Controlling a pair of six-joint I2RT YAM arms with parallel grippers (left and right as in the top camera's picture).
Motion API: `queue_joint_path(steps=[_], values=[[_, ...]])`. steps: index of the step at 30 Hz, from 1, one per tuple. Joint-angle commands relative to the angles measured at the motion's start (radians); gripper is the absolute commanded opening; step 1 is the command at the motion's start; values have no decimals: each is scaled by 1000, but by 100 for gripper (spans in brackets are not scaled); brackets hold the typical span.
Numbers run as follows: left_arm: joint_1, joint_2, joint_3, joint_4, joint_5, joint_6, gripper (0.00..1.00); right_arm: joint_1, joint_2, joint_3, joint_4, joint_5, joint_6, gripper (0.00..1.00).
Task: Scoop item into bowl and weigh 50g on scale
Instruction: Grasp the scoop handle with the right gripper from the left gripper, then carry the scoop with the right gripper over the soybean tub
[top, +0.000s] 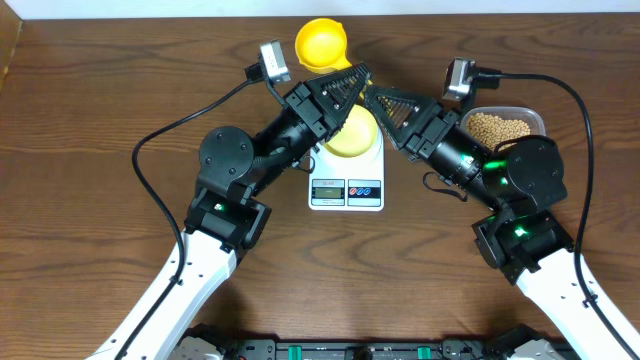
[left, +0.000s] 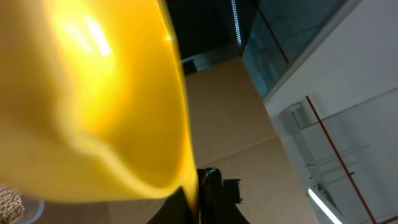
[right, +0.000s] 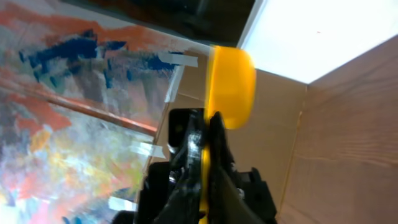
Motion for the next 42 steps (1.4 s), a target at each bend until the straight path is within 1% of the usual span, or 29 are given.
queue_joint_path(steps=[1,6,7,9,10,11,12,13,14,19,21,24,27,30,34,35,37,40,42], values=[[-4,-7,8,0,36,-2,7,3,-6,16,12,12,-37,1],[-4,-7,8,0,40,-2,8,3,-6,16,13,14,-74,1],[-4,-7,8,0,42,-2,13,3,-6,16,13,16,-82,1],[-4,-7,8,0,51,-2,37,3,-6,16,13,20,-98,1],[-4,-7,8,0,52,-2,62,3,-6,16,13,24,-108,1],[-4,-7,8,0,55,-2,77,3,-6,16,13,30,-118,1],[-4,-7,8,0,56,-2,85,3,-6,16,13,35,-129,1],[-4,-7,8,0,56,-2,91,3,-6,16,13,44,-140,1],[-4,-7,8,0,59,-2,94,3,-6,16,13,50,-152,1],[-4,-7,8,-2,63,4,95,1,-6,16,2,113,-225,1],[-4,-7,8,-14,63,25,95,-2,-6,16,-11,152,-260,1],[-4,-7,8,-65,63,75,95,-24,-6,19,-52,190,-295,1],[-4,-7,8,-157,63,114,95,-64,-7,36,-127,192,-350,1],[-4,-7,8,-271,63,193,95,-108,-8,78,-245,199,-411,1],[-4,-7,8,-392,63,302,95,-171,-8,191,-503,233,-523,1],[-4,-7,8,-423,61,346,95,-191,-8,233,-587,237,-568,1],[-4,-7,8,-462,61,414,95,-221,-8,288,-703,247,-618,1],[-4,-7,8,-545,33,500,95,-277,-6,368,-869,258,-719,1],[-4,-8,8,-628,-30,554,95,-313,-5,397,-948,260,-785,1]])
